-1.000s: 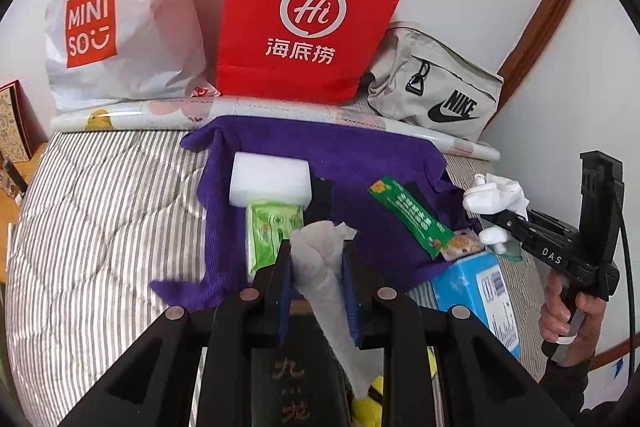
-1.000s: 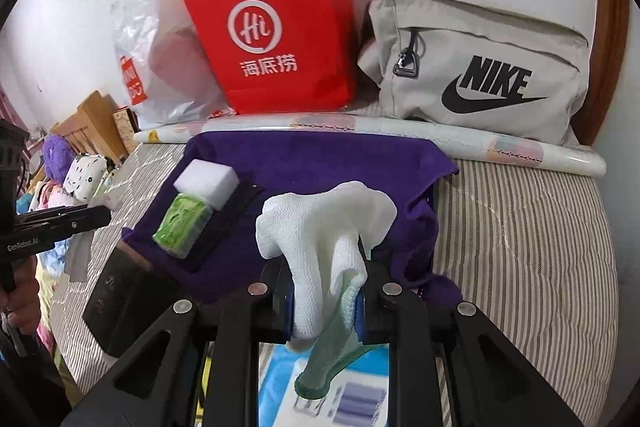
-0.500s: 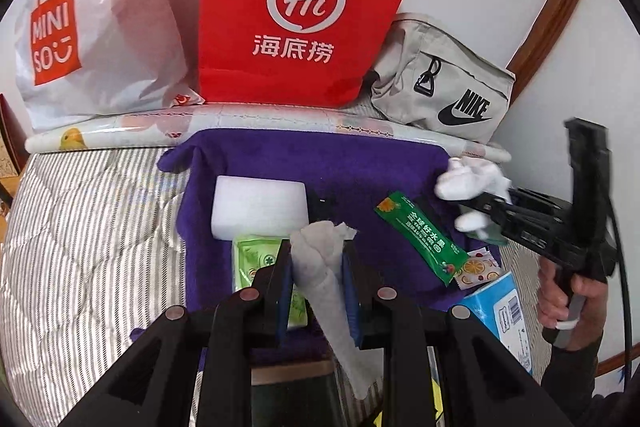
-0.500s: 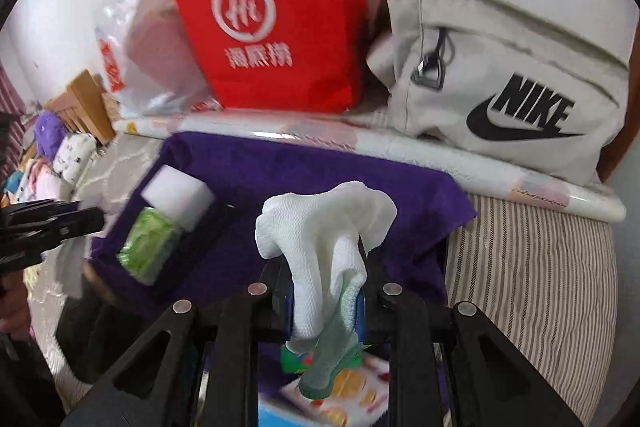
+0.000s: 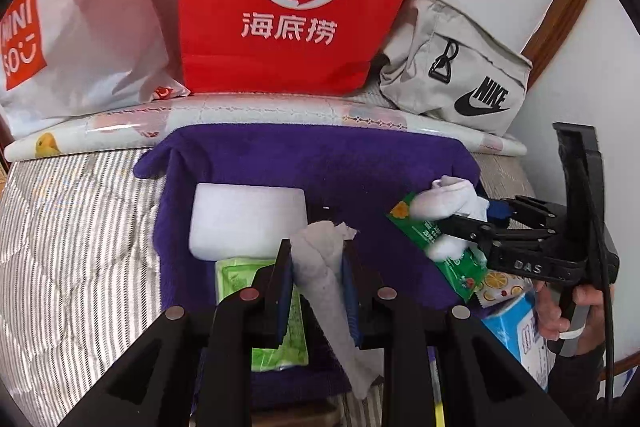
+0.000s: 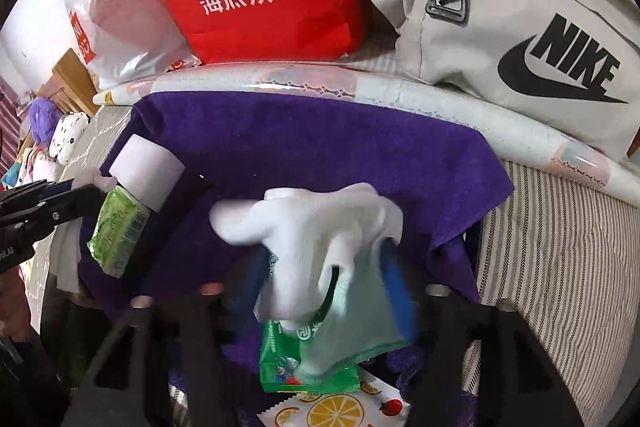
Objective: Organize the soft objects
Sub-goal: 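Lower the white cloth onto the towel with the right gripper and open it, then move both grippers back toward the yellow pouch and mesh bag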
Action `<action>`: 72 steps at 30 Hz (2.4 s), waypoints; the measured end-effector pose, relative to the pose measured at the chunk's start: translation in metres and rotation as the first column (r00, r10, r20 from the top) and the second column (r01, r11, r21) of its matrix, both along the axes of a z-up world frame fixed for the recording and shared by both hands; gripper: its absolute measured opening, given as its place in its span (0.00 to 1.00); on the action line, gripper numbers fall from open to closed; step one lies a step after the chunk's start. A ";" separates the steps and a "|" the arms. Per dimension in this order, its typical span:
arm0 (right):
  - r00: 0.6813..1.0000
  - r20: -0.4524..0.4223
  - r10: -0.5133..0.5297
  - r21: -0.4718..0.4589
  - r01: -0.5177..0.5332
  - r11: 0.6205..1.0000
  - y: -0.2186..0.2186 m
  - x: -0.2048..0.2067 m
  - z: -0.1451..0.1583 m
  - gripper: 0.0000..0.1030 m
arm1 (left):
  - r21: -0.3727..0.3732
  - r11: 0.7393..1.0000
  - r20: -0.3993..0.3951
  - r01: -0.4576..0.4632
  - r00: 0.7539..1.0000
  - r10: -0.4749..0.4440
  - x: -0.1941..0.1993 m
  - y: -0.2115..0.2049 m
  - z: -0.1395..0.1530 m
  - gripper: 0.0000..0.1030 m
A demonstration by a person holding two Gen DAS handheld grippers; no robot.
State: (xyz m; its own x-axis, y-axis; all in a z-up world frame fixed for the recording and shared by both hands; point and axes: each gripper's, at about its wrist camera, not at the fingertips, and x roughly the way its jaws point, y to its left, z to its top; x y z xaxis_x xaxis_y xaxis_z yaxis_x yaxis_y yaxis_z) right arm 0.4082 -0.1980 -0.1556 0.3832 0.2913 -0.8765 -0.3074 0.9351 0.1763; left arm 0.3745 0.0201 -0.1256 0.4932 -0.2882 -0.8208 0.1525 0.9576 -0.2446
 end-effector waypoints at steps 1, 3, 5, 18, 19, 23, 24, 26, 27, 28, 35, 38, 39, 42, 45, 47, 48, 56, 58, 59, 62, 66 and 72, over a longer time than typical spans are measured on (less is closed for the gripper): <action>1.000 0.000 -0.005 0.003 0.005 1.000 -0.002 0.000 0.000 0.61 | 0.003 1.000 -0.005 0.003 1.000 -0.003 0.002 -0.002 -0.002 0.21; 1.000 -0.005 -0.015 0.003 0.015 1.000 -0.005 0.000 0.001 0.61 | 0.016 1.000 -0.011 0.007 1.000 -0.007 0.006 -0.006 -0.005 0.21; 1.000 0.005 -0.016 0.002 0.016 1.000 -0.008 -0.002 0.005 0.61 | 0.028 1.000 -0.010 0.010 1.000 -0.010 0.008 -0.010 -0.007 0.21; 0.997 -0.004 -0.076 0.017 0.076 0.997 -0.030 -0.023 0.025 0.63 | 0.065 0.998 -0.024 0.021 1.000 -0.020 0.021 -0.023 -0.020 0.21; 0.997 -0.005 -0.083 0.017 0.083 0.996 -0.032 -0.025 0.026 0.66 | 0.063 0.998 -0.024 0.022 1.000 -0.020 0.021 -0.024 -0.020 0.22; 0.992 0.024 -0.122 0.026 0.122 0.992 -0.041 -0.037 0.033 0.78 | 0.061 0.998 -0.026 0.017 1.000 -0.015 0.022 -0.023 -0.018 0.44; 0.989 0.032 -0.145 0.016 0.145 0.989 -0.043 -0.040 0.035 0.79 | 0.060 0.998 -0.019 0.013 1.000 -0.012 0.020 -0.023 -0.016 0.49; 0.981 0.057 -0.186 0.000 0.187 0.982 -0.049 -0.045 0.038 0.79 | 0.059 0.998 0.007 0.008 1.000 -0.008 0.016 -0.021 -0.011 0.53; 0.979 0.066 -0.191 0.002 0.191 0.982 -0.051 -0.047 0.039 0.79 | 0.063 0.998 0.013 0.006 1.000 -0.007 0.014 -0.020 -0.009 0.53; 0.978 0.074 -0.193 0.011 0.192 0.981 -0.054 -0.051 0.040 0.79 | 0.065 0.998 0.015 0.005 1.000 -0.006 0.012 -0.020 -0.006 0.53; 0.983 0.083 -0.162 0.013 0.162 0.987 -0.060 -0.077 0.046 0.79 | 0.043 0.999 0.093 -0.016 0.996 0.012 -0.020 -0.004 0.022 0.53; 0.976 0.090 -0.199 0.040 0.196 0.980 -0.069 -0.094 0.049 0.79 | 0.006 0.999 0.136 -0.043 0.990 0.042 -0.045 0.006 0.036 0.53; 0.975 0.081 -0.208 0.042 0.206 0.978 -0.070 -0.098 0.049 0.79 | -0.002 0.999 0.140 -0.043 0.989 0.043 -0.052 0.008 0.040 0.53; 0.972 0.070 -0.226 0.059 0.222 0.973 -0.072 -0.116 0.053 0.79 | -0.010 0.999 0.134 -0.043 0.990 0.044 -0.079 0.013 0.050 0.53; 0.974 0.071 -0.217 0.068 0.213 0.975 -0.068 -0.140 0.060 0.79 | 0.000 0.999 0.115 -0.042 0.992 0.042 -0.103 0.017 0.055 0.53; 0.975 0.076 -0.208 0.083 0.202 0.976 -0.066 -0.158 0.065 0.79 | 0.000 0.999 0.107 -0.041 0.993 0.041 -0.122 0.020 0.056 0.53; 0.975 0.082 -0.204 0.093 0.196 0.976 -0.063 -0.167 0.068 0.79 | 0.002 0.999 0.104 -0.036 0.994 0.036 -0.130 0.020 0.055 0.53; 0.981 0.120 -0.154 0.125 0.138 0.982 -0.042 -0.232 0.082 0.79 | 0.022 0.999 0.086 -0.024 0.996 0.022 -0.199 0.022 0.033 0.53; 0.981 0.127 -0.144 0.138 0.126 0.982 -0.037 -0.246 0.082 0.79 | 0.036 0.999 0.078 -0.028 0.997 0.025 -0.211 0.024 0.023 0.53; 0.984 0.124 -0.127 0.142 0.109 0.984 -0.031 -0.253 0.079 0.79 | 0.037 0.999 0.068 -0.035 0.997 0.032 -0.217 0.026 0.016 0.53; 0.989 0.126 -0.081 0.105 0.068 0.992 -0.015 -0.267 0.070 0.79 | 0.039 0.998 0.037 -0.054 0.998 0.052 -0.230 0.032 -0.006 0.53; 0.989 0.143 -0.037 0.054 0.029 0.998 0.001 -0.286 0.059 0.79 | 0.015 1.000 -0.003 -0.021 1.000 0.021 -0.240 0.032 -0.030 0.51; 0.990 0.129 -0.063 0.082 0.053 0.995 -0.005 -0.308 0.045 0.79 | 0.027 1.000 0.036 -0.015 0.999 0.014 -0.241 0.026 -0.045 0.51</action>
State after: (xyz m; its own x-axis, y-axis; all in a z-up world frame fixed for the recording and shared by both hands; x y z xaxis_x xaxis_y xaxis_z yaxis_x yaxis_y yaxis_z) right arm 0.1002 -0.2035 -0.1109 0.5121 0.3308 -0.7927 -0.2783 0.9370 0.2112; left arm 0.1332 0.0458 -0.1705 0.5264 -0.2582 -0.8101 0.1465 0.9661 -0.2127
